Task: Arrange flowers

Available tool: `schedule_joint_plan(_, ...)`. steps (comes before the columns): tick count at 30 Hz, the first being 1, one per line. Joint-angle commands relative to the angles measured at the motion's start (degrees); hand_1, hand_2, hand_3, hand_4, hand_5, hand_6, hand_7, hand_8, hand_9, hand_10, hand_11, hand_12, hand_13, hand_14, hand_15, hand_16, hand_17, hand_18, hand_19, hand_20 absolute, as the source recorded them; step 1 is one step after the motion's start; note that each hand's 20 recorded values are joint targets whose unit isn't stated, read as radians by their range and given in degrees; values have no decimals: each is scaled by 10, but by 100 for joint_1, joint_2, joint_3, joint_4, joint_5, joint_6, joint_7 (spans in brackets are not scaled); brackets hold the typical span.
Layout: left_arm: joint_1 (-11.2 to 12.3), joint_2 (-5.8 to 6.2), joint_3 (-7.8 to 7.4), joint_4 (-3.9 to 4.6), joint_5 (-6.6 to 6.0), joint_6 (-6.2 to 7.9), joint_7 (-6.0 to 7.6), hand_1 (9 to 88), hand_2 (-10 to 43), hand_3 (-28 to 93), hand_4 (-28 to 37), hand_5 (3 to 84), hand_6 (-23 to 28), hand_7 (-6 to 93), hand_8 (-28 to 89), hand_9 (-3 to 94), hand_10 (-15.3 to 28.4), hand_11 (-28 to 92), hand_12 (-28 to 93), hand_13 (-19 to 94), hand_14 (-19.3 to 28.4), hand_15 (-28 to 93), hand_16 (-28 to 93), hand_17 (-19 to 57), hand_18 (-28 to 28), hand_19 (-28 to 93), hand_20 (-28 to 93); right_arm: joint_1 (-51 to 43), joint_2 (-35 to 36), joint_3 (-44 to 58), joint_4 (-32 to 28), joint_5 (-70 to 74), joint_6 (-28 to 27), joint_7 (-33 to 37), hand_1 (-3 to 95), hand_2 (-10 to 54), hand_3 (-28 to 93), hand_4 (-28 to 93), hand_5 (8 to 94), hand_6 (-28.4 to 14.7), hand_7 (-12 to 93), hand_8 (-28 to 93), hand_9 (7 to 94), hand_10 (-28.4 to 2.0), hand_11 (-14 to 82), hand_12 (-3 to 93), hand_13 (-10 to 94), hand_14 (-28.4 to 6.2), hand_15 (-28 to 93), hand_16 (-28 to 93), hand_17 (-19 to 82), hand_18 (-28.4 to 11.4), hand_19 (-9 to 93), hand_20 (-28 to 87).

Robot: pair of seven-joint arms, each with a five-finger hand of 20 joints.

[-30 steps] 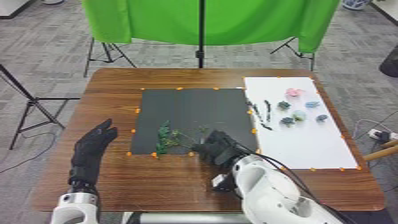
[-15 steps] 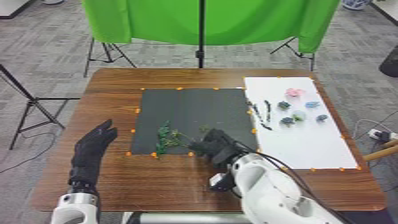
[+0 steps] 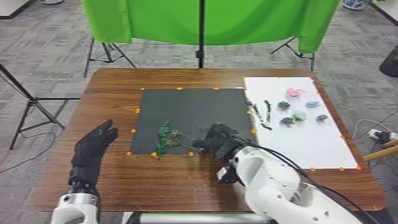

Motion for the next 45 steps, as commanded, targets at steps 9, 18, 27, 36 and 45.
schedule_joint_plan(9, 45, -42, 50, 43, 10, -46, -26, 297, 12, 640, -213, 441, 43, 102, -59, 431, 130, 164, 115, 308, 160, 180, 15, 24, 134, 79, 194, 100, -262, -220, 126, 398, 194, -47, 262, 70, 544, -107, 776, -26, 128, -70, 889, -148, 329, 265, 932, -52, 526, 346, 665, -117, 932, 524)
schedule_joint_plan(18, 62, -74, 45, 36, 10, -47, -12, 298, 14, 638, -215, 442, 45, 105, -60, 432, 130, 166, 116, 308, 161, 182, 14, 23, 134, 81, 194, -433, -115, 632, -235, 1066, 296, -87, 266, 71, 543, -108, 761, -26, 119, -73, 888, -150, 325, 265, 931, -52, 527, 344, 663, -119, 932, 521)
schedule_joint_plan(27, 83, -51, 38, 25, 9, -42, -56, 297, 17, 636, -218, 445, 44, 109, -62, 440, 133, 170, 118, 312, 163, 191, 15, 22, 136, 84, 195, -302, 455, 1412, -23, -621, 1511, 180, 310, -66, 612, -116, 756, -24, 133, -68, 881, -132, 362, 274, 930, -46, 542, 343, 662, -122, 932, 533)
schedule_joint_plan(36, 74, -29, 52, 14, 15, -33, -70, 294, 18, 639, -219, 445, 42, 114, -65, 443, 132, 169, 119, 312, 164, 192, 14, 22, 136, 87, 194, 158, 744, 1452, 851, -875, 686, 710, 275, -95, 572, -149, 682, -62, 94, -64, 855, -137, 389, 282, 916, -41, 561, 347, 656, -118, 932, 564)
schedule_joint_plan(45, 97, -16, 54, -5, 17, -47, -81, 294, 18, 639, -219, 446, 43, 114, -66, 443, 132, 168, 119, 313, 164, 191, 14, 22, 136, 86, 194, 503, 685, 994, 1339, -725, 287, 808, 281, -95, 562, -154, 686, -69, 89, -60, 850, -140, 390, 281, 914, -41, 560, 342, 655, -114, 932, 560)
